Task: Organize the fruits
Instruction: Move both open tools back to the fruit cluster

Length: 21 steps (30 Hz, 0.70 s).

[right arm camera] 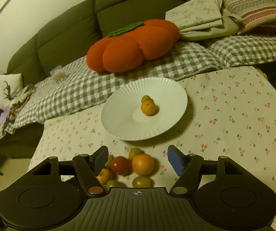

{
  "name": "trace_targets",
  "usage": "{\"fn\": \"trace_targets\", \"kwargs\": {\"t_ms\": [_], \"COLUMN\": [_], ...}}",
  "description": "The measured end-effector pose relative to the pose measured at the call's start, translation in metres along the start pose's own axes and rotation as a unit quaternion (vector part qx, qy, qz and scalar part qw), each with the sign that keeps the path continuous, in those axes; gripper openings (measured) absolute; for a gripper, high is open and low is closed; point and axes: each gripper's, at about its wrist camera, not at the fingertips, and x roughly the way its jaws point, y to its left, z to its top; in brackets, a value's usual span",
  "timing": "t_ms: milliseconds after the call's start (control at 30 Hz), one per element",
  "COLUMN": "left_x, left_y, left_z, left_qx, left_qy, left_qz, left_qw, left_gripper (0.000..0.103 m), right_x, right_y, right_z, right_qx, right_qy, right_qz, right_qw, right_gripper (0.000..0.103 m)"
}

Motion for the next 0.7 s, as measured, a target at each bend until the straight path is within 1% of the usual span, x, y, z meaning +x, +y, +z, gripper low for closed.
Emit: {"fn": "trace_targets", "kwargs": {"t_ms": [67, 100, 200, 367, 433, 533, 600, 700], "left_x": [-0.003, -0.004, -0.004, -0.004, -0.002, 0.004, 0.007, 0.011], "left_y": [0.001, 0.001, 0.002, 0.005, 0.006, 0.008, 0.010, 0.011], "left_z": [-0.003, -0.005, -0.009, -0.013, -0.014, -0.017, -0.018, -0.020], "left_qx": [-0.003, -0.004, -0.005, -0.005, -0.003, 0.001, -0.002, -0.005], "left_qy": [0.000, 0.002, 0.009, 0.013, 0.014, 0.021, 0.028, 0.035], "left_qz": [0.004, 0.005, 0.000, 0.003, 0.002, 0.009, 0.006, 0.001], "left_qw": [1.0000, 1.0000, 0.9999, 0.9999, 0.9999, 0.9997, 0.9996, 0.9994], "left_gripper": [0.079, 0.080, 0.080, 0.081, 0.081, 0.081, 0.081, 0.081], "right_x": [-0.003, -0.005, -0.009, -0.009, -0.010, -0.006, -0.002, 0.008], "right_y": [0.001, 0.002, 0.004, 0.008, 0.010, 0.009, 0.008, 0.001], "right_z": [-0.003, -0.005, -0.011, -0.018, -0.020, -0.024, -0.026, -0.029], "right_qx": [0.003, 0.003, -0.002, -0.027, -0.040, -0.050, -0.053, -0.045], "right_qy": [0.004, 0.006, 0.008, 0.020, 0.021, 0.031, 0.036, 0.050], "right_qz": [0.004, 0.004, 0.005, 0.018, 0.017, 0.022, 0.025, 0.017], "right_qw": [1.000, 1.000, 1.000, 0.999, 0.999, 0.998, 0.998, 0.998], "right_gripper": [0.070, 0.072, 0.074, 0.075, 0.079, 0.080, 0.081, 0.081]}}
